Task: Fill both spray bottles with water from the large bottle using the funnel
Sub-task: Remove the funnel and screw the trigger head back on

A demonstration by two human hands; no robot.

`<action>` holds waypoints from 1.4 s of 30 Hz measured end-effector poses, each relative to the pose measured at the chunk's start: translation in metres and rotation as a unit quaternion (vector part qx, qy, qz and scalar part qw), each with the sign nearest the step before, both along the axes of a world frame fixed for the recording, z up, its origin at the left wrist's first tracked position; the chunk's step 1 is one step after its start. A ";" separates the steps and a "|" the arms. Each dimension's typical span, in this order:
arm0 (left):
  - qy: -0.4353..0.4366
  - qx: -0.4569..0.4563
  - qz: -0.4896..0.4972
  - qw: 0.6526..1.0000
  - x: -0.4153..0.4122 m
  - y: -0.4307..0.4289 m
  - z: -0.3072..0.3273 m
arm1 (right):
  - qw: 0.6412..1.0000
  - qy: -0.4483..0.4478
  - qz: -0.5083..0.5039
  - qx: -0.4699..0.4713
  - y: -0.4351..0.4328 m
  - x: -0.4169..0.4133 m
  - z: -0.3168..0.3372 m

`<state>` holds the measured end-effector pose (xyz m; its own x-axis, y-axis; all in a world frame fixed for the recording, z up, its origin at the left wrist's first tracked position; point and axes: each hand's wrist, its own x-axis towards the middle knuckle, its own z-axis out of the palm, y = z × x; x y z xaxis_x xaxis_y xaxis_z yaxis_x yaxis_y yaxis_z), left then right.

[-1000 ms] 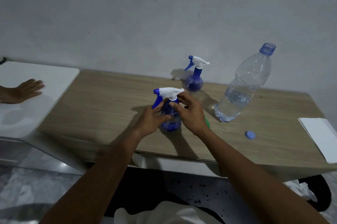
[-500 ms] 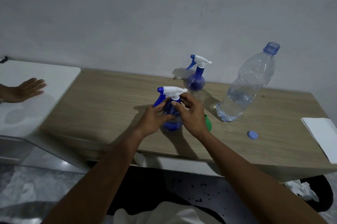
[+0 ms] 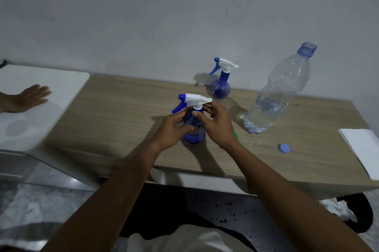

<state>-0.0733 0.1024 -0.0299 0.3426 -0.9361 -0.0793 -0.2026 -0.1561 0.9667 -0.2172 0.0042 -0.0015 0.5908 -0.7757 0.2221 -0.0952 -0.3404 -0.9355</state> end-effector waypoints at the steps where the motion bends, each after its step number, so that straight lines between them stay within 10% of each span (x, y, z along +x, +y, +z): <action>1: -0.003 -0.002 0.001 1.000 0.000 0.000 0.000 | 1.000 0.010 0.002 -0.007 0.000 0.000 0.000; 14: -0.017 0.005 0.017 1.000 0.002 -0.001 -0.004 | 0.989 0.072 -0.117 -0.056 0.008 0.017 0.003; 42: -0.006 -0.035 0.011 0.999 0.000 -0.003 -0.006 | 0.998 0.025 0.049 0.035 -0.011 -0.005 0.003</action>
<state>-0.0729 0.0991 -0.0358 0.3640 -0.9313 -0.0095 -0.2122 -0.0928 0.9728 -0.2222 -0.0071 0.0012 0.6742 -0.7256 0.1381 -0.1117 -0.2849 -0.9520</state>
